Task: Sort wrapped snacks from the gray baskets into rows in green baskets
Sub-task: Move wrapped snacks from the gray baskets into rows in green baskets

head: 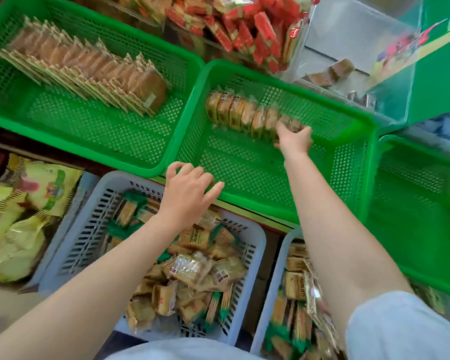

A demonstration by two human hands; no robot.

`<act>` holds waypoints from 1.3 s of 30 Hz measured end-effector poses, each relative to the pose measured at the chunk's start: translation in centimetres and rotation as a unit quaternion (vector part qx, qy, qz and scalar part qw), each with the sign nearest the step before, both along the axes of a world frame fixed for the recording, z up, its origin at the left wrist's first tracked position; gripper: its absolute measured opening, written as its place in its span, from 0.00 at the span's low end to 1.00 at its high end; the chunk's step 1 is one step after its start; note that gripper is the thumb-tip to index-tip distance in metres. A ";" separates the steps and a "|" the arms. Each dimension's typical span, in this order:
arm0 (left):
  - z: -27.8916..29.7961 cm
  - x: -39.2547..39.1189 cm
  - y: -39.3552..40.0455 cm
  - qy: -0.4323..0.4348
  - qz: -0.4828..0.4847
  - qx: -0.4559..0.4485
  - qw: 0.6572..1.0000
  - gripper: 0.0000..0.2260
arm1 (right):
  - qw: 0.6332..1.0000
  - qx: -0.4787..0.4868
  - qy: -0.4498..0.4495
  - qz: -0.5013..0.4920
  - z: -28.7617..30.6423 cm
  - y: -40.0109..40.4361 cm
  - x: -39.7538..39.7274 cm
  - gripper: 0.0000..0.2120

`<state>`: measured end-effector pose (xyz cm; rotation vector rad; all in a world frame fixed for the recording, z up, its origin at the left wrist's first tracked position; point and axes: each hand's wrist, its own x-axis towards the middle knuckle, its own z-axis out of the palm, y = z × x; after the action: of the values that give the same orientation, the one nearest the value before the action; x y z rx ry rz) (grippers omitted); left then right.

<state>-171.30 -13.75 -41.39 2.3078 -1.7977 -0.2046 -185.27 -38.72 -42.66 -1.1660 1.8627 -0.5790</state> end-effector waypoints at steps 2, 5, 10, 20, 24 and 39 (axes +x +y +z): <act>-0.1 0.0 -0.1 -0.005 -0.002 0.003 1.000 0.23 | 0.999 0.003 -0.040 -0.014 -0.3 -0.1 0.3 0.22; -0.3 0.1 -0.1 -0.006 -0.001 0.003 1.000 0.24 | 0.992 0.024 -0.122 -0.031 0.1 0.9 -0.6 0.15; 0.6 0.2 -0.1 0.010 -0.012 0.034 0.999 0.27 | 0.989 0.023 -0.145 -0.027 4.4 7.1 -2.6 0.20; 3.0 0.5 7.5 0.258 0.071 -0.023 0.963 0.11 | 0.987 0.059 -0.087 0.118 6.2 27.3 -3.4 0.10; -0.5 0.6 13.0 0.347 0.172 0.278 0.879 0.15 | 0.934 0.213 0.072 0.276 2.1 30.9 -3.1 0.21; -1.9 0.5 15.8 0.656 0.297 0.303 0.624 0.23 | 0.923 0.249 0.062 0.287 0.7 35.4 -2.2 0.48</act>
<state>-170.79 2.04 -43.32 1.7876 -0.1597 -1.9364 -187.46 -3.37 -41.96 -1.3218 1.5234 0.2907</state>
